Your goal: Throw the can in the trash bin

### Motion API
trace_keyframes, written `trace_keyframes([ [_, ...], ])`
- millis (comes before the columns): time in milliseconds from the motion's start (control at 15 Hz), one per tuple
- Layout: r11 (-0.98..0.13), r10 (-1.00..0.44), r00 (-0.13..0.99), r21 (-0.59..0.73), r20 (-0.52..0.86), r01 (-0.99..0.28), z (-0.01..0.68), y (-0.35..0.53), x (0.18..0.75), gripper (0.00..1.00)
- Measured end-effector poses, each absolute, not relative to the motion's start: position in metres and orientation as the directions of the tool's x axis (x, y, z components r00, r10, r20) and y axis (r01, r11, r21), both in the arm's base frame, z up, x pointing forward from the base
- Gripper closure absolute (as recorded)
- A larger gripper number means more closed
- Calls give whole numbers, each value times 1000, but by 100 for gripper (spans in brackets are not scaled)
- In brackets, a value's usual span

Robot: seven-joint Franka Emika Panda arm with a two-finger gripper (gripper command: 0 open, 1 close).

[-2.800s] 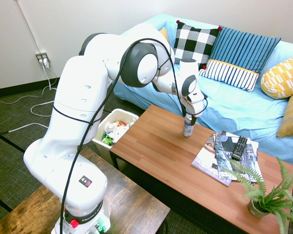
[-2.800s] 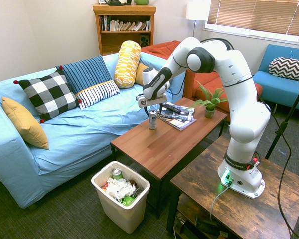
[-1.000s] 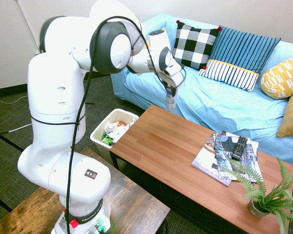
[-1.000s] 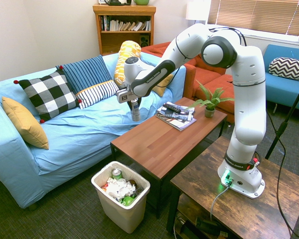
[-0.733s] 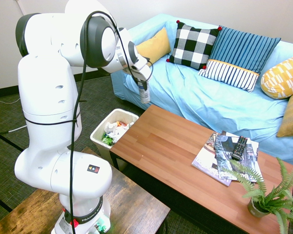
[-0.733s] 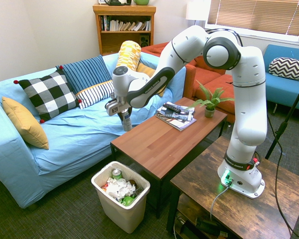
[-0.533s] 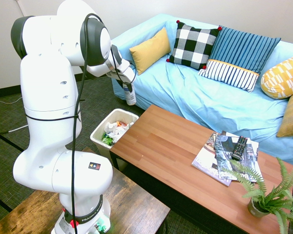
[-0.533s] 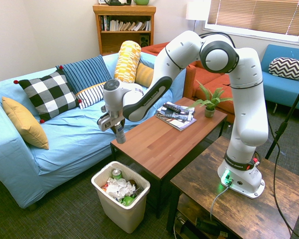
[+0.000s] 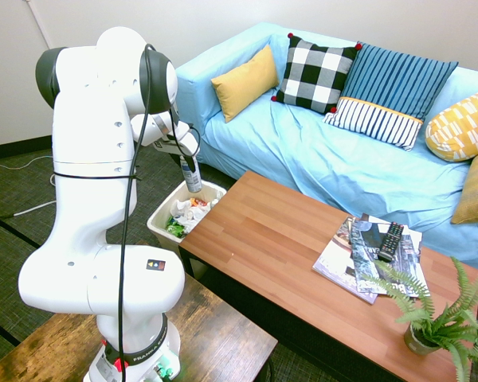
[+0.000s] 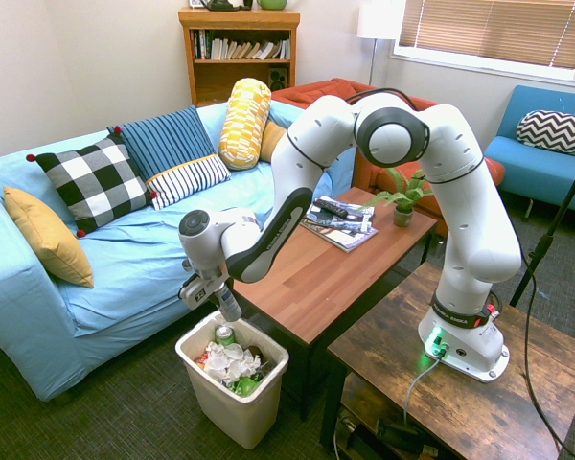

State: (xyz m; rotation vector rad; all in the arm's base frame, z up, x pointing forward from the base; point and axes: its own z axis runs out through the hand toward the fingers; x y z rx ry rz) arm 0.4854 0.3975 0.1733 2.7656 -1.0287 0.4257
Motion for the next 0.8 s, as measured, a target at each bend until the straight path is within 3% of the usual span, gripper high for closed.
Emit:
trace_keyframes([
  [800,-751,-602,721,63,344,-657,144,432,495,0],
])
